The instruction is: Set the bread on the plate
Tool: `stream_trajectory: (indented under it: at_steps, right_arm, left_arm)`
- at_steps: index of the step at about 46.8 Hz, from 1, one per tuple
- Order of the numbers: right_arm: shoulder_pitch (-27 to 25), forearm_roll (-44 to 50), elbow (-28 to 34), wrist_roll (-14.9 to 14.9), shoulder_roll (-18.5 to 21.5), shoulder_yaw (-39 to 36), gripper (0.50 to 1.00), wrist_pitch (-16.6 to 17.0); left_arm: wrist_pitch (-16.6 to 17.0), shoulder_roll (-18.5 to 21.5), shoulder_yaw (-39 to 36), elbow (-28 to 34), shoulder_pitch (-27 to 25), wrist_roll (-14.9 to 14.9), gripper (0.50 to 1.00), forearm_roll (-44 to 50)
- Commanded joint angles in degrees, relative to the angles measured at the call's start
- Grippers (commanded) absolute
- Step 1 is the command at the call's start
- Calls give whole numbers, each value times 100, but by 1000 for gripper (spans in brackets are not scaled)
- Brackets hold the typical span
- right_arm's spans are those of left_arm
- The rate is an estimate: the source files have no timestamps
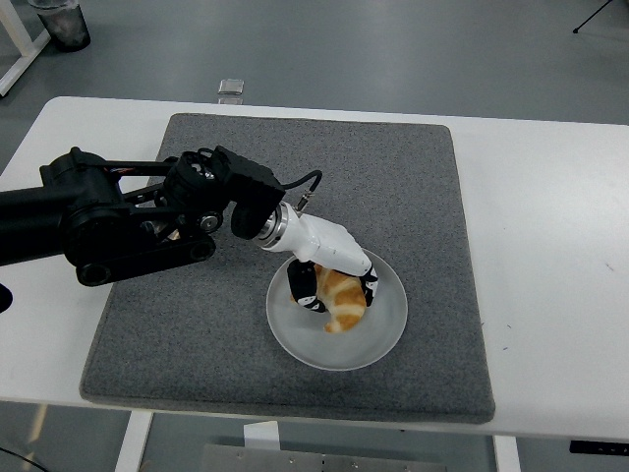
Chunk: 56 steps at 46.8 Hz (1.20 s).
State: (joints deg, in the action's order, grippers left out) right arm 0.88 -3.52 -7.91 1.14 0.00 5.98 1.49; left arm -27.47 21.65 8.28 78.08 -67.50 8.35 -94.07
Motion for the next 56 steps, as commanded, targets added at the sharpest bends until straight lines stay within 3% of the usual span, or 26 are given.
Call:
stream_trajectory:
  at_steps: [1, 16, 30, 37, 46, 52, 56]
  right_arm:
    - [0, 0, 0, 0, 0, 0, 952, 0]
    - [0, 0, 0, 0, 0, 0, 952, 0]
    - [0, 0, 0, 0, 0, 0, 952, 0]
    - [0, 0, 0, 0, 0, 0, 952, 0]
    - [0, 0, 0, 0, 0, 0, 952, 0]
    - [0, 0, 0, 0, 0, 0, 952, 0]
    - [0, 0, 0, 0, 0, 0, 954, 0]
  left_arm:
    - [74, -3, 16, -3, 0, 0, 992, 12]
    - [154, 15, 437, -3, -35, 0, 992, 723]
    - [162, 67, 973, -56, -18, 0, 992, 2471]
    - [347, 129, 1676, -477, 201, 8, 992, 3780]
    - [944, 120, 2230, -1347, 228, 0, 992, 4941]
    - [1068, 129, 2327, -2077, 184, -9, 992, 5960]
    - [1339, 208, 2327, -2271, 166, -114, 992, 6751]
